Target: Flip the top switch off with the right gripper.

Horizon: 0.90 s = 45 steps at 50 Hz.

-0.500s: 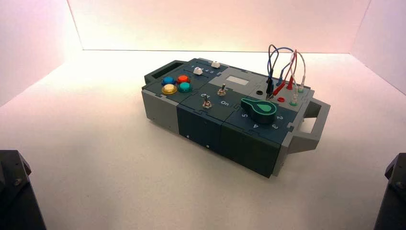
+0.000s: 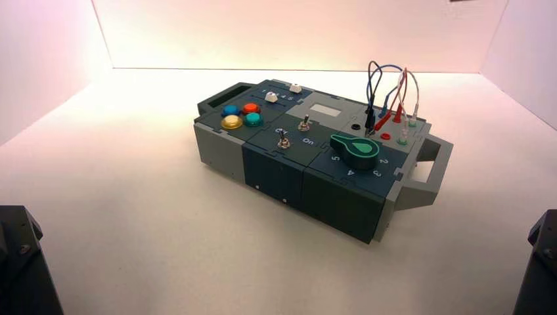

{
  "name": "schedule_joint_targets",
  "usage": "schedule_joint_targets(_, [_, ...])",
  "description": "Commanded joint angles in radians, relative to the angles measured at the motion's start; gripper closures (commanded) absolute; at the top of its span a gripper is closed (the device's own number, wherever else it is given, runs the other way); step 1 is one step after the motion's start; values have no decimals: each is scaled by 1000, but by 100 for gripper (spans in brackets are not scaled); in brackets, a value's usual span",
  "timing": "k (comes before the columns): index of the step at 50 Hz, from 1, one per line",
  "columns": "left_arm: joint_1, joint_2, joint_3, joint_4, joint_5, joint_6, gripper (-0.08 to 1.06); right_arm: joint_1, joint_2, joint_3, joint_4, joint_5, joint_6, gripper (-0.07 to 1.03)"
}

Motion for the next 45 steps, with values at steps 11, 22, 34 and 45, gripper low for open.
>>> schedule_joint_targets(11, [-8,313,-146,-2,72,2,101,5,138,-100,52,121,-2,99])
schedule_joint_targets(22, [-49,623,-351,2,101,21,101,5,245,-196,156,308,-2,99])
schedule_joint_targets(34, [-60,874,-511,3,100,35,101,5,267,-186,184,302,-2,99])
schedule_joint_targets(45, [-87,1049,-632,3,101,69,101,6,265,-156,229,318,-3,99])
